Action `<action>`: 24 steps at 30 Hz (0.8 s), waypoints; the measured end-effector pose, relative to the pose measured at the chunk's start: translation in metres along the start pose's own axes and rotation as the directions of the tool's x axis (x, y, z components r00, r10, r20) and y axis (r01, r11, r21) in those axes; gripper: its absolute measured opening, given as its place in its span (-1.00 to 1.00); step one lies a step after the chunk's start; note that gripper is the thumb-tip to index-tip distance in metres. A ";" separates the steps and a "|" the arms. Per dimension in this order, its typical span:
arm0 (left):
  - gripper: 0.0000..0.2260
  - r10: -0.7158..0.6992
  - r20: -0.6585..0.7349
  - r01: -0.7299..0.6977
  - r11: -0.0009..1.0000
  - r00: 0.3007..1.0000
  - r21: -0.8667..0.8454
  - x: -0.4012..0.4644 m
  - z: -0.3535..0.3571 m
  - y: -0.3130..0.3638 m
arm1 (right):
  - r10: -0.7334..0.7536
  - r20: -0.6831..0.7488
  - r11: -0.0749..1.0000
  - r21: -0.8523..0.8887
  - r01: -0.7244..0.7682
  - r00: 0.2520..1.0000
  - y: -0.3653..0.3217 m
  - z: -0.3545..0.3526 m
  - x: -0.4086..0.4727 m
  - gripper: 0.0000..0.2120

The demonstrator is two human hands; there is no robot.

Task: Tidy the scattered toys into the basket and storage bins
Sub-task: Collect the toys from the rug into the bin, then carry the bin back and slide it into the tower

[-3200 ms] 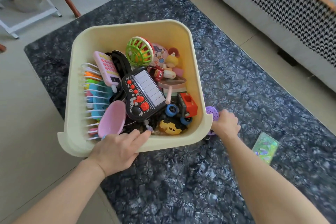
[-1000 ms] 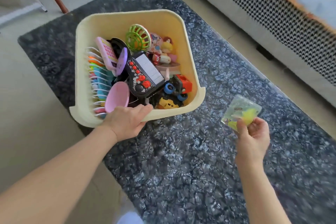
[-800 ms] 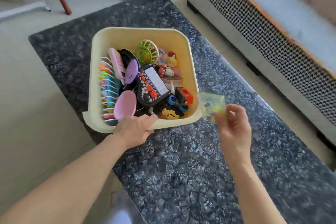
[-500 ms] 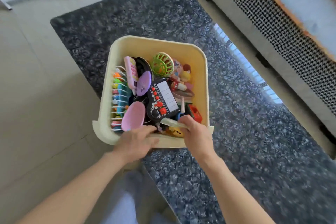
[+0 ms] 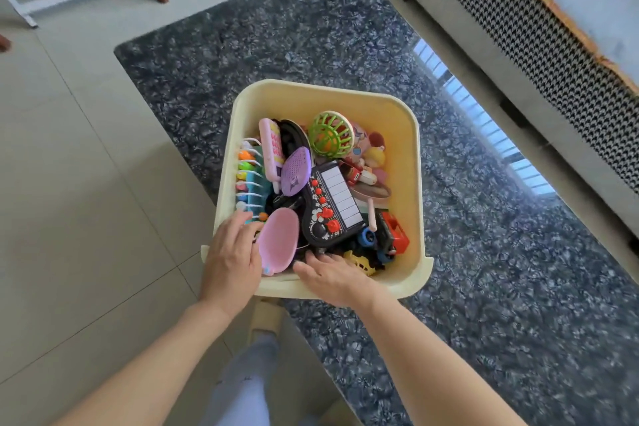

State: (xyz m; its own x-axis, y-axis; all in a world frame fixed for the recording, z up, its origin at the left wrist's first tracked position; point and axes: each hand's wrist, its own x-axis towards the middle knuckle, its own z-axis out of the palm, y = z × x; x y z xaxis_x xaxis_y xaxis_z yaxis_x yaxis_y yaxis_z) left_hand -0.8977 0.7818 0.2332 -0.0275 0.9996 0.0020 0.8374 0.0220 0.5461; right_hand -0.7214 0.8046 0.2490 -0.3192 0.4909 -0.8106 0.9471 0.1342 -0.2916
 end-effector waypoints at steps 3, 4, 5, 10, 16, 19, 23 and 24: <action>-0.67 -0.009 0.001 0.009 1.000 1.000 0.006 0.014 -0.009 0.001 | 0.065 -0.401 0.909 0.402 0.112 0.914 -0.007 0.003 -0.010 -0.72; -0.72 -0.009 -0.010 0.009 1.000 1.000 0.005 0.018 -0.013 0.001 | 0.168 -0.576 0.852 0.493 0.176 0.800 -0.004 0.005 -0.017 -0.74; -0.73 -0.033 -0.007 0.033 0.999 0.999 -0.007 0.025 -0.017 0.002 | 0.254 -0.731 0.841 0.490 0.228 0.633 0.003 0.002 -0.024 -0.78; -0.61 -0.296 0.061 0.299 0.952 0.953 -0.063 0.053 -0.041 0.012 | 0.565 -0.774 0.819 0.570 -0.074 0.285 0.063 -0.035 -0.035 -0.69; -0.81 -0.553 0.310 0.504 0.833 0.773 0.229 0.051 -0.042 0.004 | 0.663 -0.314 0.643 0.703 -0.302 0.680 0.102 -0.042 -0.036 -0.80; -0.80 -0.553 0.227 0.505 0.830 0.802 0.236 0.036 -0.044 0.005 | 0.671 -0.361 0.666 0.676 -0.314 0.647 0.104 -0.026 -0.039 -0.78; -0.80 -0.537 0.061 0.508 0.823 0.841 0.253 0.012 -0.053 0.010 | 0.654 -0.511 0.722 0.641 -0.260 0.558 0.101 -0.017 -0.050 -0.73; -0.80 -0.535 0.035 0.510 0.821 0.844 0.257 0.000 -0.056 0.010 | 0.633 -0.543 0.741 0.631 -0.230 0.552 0.100 -0.012 -0.055 -0.72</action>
State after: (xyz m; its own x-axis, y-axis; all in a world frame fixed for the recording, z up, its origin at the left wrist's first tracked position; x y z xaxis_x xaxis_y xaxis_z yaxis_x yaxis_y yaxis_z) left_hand -0.9199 0.7810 0.2856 -0.4523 0.8324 -0.3204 0.8135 0.5322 0.2344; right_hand -0.6086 0.8017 0.2709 0.4421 0.8231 -0.3565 0.7536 -0.5564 -0.3500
